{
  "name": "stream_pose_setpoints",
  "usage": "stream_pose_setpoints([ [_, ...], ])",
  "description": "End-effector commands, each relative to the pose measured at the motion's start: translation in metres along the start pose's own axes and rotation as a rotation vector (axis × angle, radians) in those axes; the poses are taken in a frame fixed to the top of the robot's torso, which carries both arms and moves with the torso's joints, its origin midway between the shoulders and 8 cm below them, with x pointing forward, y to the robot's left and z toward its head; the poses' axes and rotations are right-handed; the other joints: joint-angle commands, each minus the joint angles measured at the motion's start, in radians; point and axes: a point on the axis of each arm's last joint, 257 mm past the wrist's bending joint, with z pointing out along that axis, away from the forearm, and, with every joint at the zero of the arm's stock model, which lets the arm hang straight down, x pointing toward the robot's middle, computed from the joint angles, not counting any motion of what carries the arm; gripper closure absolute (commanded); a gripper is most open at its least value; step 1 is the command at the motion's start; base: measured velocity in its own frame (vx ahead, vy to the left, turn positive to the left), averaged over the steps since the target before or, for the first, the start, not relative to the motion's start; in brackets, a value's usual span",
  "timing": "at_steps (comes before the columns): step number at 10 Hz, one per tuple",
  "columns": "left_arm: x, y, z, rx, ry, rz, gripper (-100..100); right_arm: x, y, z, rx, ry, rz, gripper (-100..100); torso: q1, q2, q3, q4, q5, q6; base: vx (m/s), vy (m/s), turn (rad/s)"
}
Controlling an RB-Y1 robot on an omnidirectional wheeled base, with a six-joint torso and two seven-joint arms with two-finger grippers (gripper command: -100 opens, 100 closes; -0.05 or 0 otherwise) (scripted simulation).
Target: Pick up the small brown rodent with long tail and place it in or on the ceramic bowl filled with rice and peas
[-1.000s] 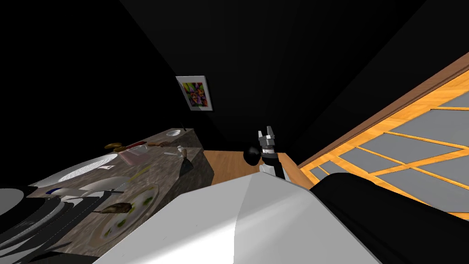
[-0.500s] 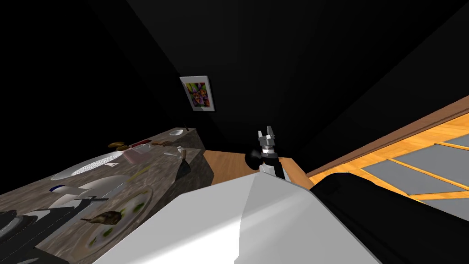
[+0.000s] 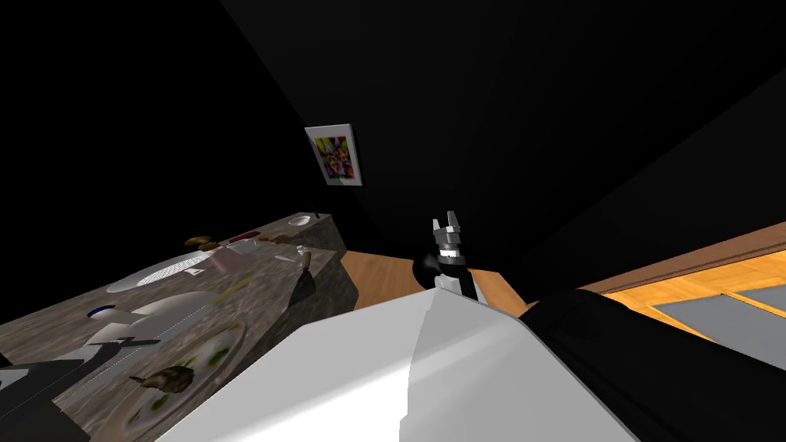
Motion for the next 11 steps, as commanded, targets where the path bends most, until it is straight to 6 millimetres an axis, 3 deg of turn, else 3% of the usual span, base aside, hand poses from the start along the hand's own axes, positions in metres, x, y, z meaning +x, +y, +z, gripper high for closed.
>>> stream_pose_setpoints([
  [1, -0.002, 0.004, 0.000, 0.004, 0.008, 0.013, -100, 0.000, 0.000, 0.000, 0.000, 0.000, 0.000, 0, 0.000, 0.000, 0.000, 0.000, 0.000, 0.000, 0.071, -0.065, 0.100],
  [2, -0.017, 0.001, -0.009, 0.017, -0.008, 0.039, -100, 0.000, 0.000, 0.000, 0.000, 0.000, 0.000, 0, 0.000, 0.000, 0.000, 0.000, 0.000, 0.001, 0.093, -0.062, 0.171],
  [3, -0.013, 0.005, -0.006, 0.017, 0.008, 0.036, -100, 0.000, 0.000, 0.000, 0.000, 0.000, 0.000, 0, -0.001, -0.002, -0.001, 0.000, 0.000, 0.000, 0.085, -0.056, 0.089],
  [4, -0.026, 0.001, -0.014, 0.029, -0.010, 0.063, -100, 0.000, 0.000, 0.000, 0.000, 0.000, 0.000, 0, 0.000, -0.002, -0.001, -0.001, 0.000, 0.001, 0.097, -0.075, 0.162],
  [6, -0.022, 0.006, -0.011, 0.027, 0.006, 0.058, -100, 0.000, 0.000, 0.000, 0.000, 0.000, 0.000, 0, -0.002, -0.002, -0.002, -0.001, 0.000, 0.001, 0.063, -0.066, 0.045],
  [9, -0.045, -0.003, -0.025, 0.058, -0.018, 0.107, -100, 0.000, 0.000, 0.000, 0.000, 0.000, 0.000, 0, 0.001, -0.001, -0.001, 0.000, 0.000, 0.001, 0.078, -0.062, 0.142],
  [11, -0.041, 0.001, -0.023, 0.054, -0.007, 0.098, -100, 0.000, 0.000, 0.000, 0.000, 0.000, 0.000, 0, -0.002, -0.003, -0.002, -0.001, 0.000, 0.001, 0.059, -0.064, 0.061],
])
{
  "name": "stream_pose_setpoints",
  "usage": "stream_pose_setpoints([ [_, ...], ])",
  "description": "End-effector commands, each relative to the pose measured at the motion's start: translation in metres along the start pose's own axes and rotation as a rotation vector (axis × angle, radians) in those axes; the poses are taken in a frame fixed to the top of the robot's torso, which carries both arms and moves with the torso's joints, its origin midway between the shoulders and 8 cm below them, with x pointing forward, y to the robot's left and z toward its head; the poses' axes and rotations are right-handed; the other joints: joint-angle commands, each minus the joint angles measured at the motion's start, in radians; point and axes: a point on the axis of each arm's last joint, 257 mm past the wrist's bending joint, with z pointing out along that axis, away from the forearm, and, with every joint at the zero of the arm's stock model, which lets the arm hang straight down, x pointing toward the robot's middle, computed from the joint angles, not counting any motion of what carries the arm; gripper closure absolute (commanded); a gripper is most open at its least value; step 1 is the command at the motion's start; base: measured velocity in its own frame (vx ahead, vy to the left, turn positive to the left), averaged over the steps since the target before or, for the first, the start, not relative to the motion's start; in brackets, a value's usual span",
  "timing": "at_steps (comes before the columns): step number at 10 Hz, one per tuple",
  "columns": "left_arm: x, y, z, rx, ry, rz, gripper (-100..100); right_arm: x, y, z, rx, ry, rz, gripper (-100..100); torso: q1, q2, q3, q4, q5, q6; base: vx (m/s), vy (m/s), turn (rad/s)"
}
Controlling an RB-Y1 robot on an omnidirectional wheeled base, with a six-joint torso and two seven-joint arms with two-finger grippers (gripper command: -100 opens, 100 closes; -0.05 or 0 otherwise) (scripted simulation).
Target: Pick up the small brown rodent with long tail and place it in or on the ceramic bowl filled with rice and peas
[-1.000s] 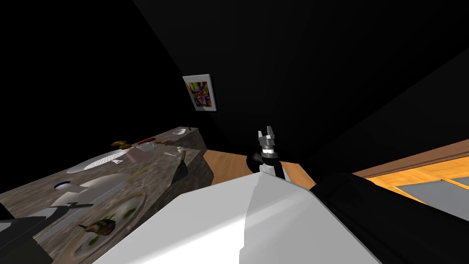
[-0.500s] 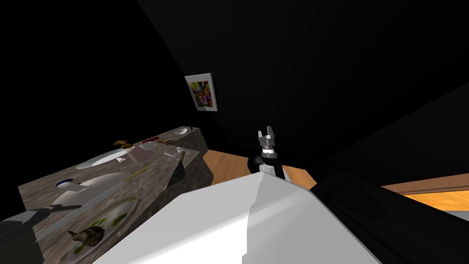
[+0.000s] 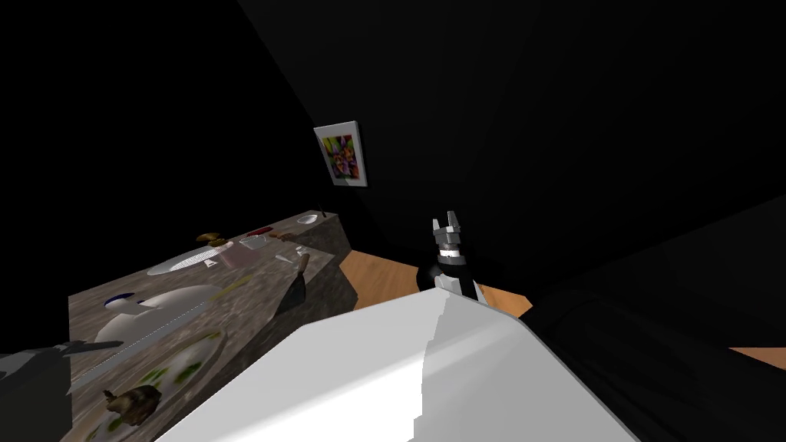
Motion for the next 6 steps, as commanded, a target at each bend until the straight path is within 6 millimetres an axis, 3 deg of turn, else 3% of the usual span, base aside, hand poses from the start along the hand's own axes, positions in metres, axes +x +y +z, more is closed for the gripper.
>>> stream_pose_setpoints([
  [1, 0.0000, 0.0000, 0.0000, 0.000, 0.000, 0.000, 0, 0.0000, 0.0000, 0.0000, 0.000, 0.000, 0.000, 0, 0.000, 0.000, 0.000, 0.000, 0.000, 0.000, 0.006, -0.008, -0.002],
  [6, 0.0001, -0.0001, 0.0000, 0.000, 0.000, 0.000, 0, 0.0000, 0.0000, 0.0000, 0.000, 0.000, 0.000, 0, 0.004, 0.003, 0.002, 0.001, 0.001, 0.000, 0.000, 0.000, 0.000],
])
